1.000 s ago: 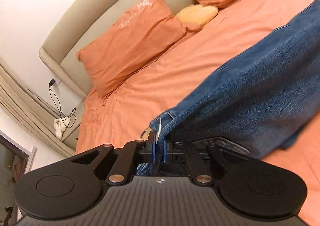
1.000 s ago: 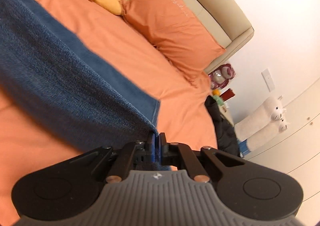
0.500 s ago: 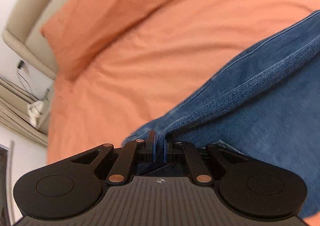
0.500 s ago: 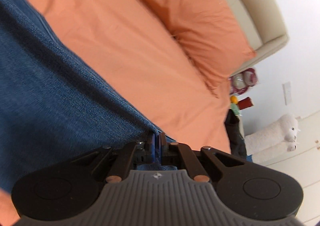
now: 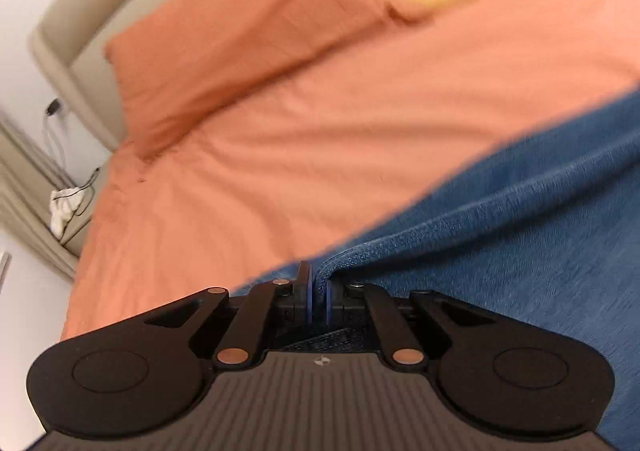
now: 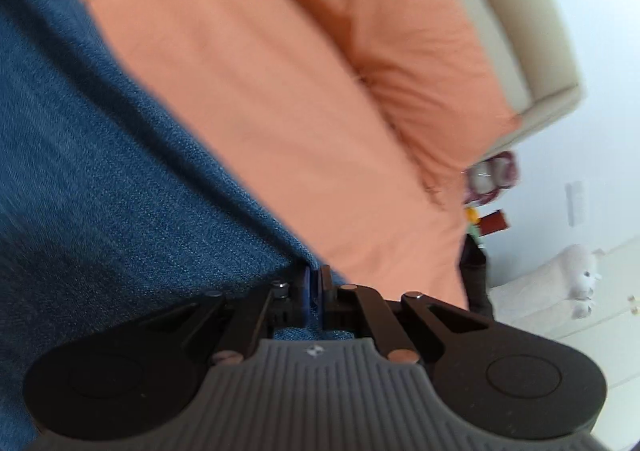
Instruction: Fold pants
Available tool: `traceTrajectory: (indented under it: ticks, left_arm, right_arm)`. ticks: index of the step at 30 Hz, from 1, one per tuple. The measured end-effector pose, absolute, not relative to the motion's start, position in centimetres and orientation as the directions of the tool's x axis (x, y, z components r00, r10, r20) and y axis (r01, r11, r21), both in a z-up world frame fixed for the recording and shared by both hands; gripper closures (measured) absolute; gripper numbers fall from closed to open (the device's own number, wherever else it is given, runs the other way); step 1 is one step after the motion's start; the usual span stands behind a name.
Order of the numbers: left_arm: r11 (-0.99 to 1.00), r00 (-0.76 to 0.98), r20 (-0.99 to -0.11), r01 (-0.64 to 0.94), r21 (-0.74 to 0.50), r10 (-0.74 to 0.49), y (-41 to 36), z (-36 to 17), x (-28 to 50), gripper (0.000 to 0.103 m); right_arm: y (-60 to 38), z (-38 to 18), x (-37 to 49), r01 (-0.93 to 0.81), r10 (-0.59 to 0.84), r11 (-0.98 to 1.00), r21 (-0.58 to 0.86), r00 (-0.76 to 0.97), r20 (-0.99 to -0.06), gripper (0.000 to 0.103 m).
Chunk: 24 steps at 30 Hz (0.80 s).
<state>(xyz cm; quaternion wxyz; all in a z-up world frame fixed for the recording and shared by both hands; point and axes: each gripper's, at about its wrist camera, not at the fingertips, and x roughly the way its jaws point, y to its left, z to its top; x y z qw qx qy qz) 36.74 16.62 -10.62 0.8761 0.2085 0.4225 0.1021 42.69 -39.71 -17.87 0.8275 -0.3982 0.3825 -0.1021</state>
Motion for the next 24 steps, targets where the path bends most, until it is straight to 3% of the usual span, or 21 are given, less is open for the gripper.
traceTrajectory:
  ticks: [4,13,17,18,19,20,22,24]
  left_arm:
    - [0.895,0.561,-0.743,0.009,0.445,0.364,17.0,-10.1,39.9,0.097]
    - [0.906,0.478,-0.805,0.042,0.421,0.352,18.6,-14.7,43.8,0.094]
    - [0.912,0.461,-0.816,0.035,0.408,0.347,19.4,-15.4,44.3,0.079]
    - [0.905,0.473,-0.804,0.034,0.424,0.359,19.4,-15.3,44.1,0.070]
    - [0.893,0.488,-0.784,0.020,0.449,0.383,19.4,-15.1,44.1,0.046]
    - [0.887,0.506,-0.765,-0.001,0.462,0.399,19.6,-14.7,44.0,0.031]
    - [0.905,0.527,-0.764,-0.027,0.424,0.374,20.1,-13.6,43.8,0.030]
    - [0.920,0.524,-0.775,-0.045,0.390,0.354,20.6,-12.4,43.3,0.030]
  right_arm:
    - [-40.1,-17.1,44.3,-0.091,-0.492,0.691,-0.717,0.667,-0.559,0.103]
    - [-38.4,-20.9,49.0,-0.102,-0.543,0.671,-0.734,0.606,-0.581,0.103]
    - [-38.5,-22.3,50.1,-0.114,-0.543,0.694,-0.711,0.566,-0.621,0.103]
    - [-38.6,-22.6,50.2,-0.114,-0.543,0.699,-0.706,0.558,-0.628,0.103]
    - [-38.6,-22.7,50.2,-0.112,-0.545,0.700,-0.705,0.554,-0.629,0.097]
    - [-38.6,-22.7,50.2,-0.106,-0.553,0.695,-0.711,0.554,-0.623,0.083]
    - [-38.7,-22.3,50.2,-0.082,-0.569,0.683,-0.726,0.562,-0.600,0.067]
    - [-38.5,-21.2,49.6,-0.070,-0.551,0.702,-0.709,0.577,-0.603,0.063]
